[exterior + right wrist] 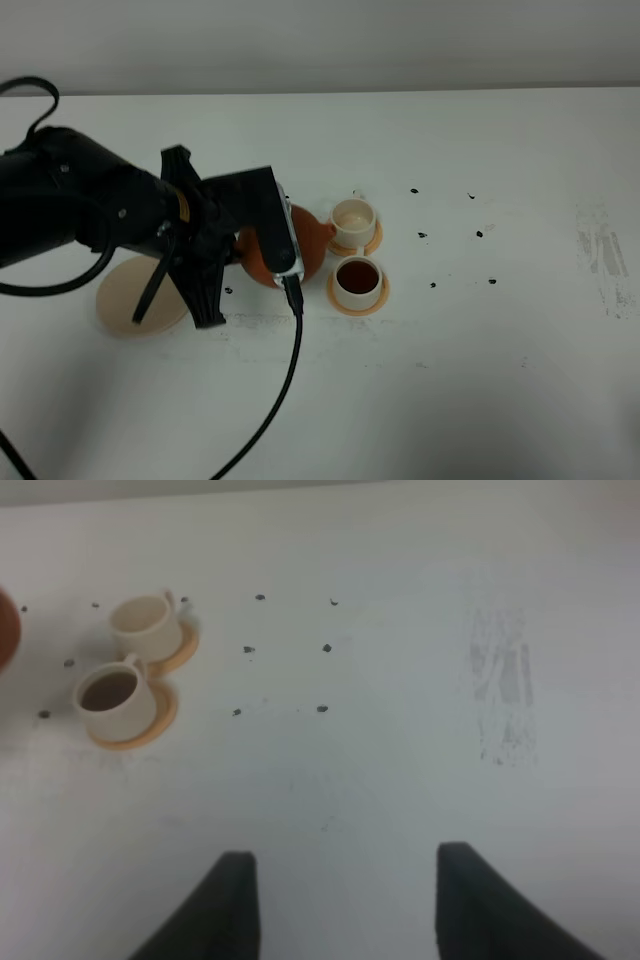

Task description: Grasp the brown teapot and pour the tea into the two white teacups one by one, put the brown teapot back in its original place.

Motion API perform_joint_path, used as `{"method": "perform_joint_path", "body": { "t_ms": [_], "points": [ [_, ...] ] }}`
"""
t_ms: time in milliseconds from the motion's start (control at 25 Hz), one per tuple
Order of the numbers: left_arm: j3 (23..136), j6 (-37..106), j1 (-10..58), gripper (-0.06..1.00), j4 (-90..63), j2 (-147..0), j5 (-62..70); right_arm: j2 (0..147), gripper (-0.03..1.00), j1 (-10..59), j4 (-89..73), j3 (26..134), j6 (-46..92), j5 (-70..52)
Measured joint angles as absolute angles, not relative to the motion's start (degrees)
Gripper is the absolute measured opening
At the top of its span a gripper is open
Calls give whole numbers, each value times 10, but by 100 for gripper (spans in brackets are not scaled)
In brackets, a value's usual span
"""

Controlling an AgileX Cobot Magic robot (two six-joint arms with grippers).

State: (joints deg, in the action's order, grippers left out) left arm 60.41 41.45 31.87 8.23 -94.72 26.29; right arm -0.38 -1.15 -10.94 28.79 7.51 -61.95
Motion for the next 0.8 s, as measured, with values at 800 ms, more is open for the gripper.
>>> {"method": "perform_joint_path", "body": {
  "t_ms": [800],
  "points": [
    [844,506,295,13,242,-1180,237,-4,43,-12,-109,288,75,-620]
  ]
}}
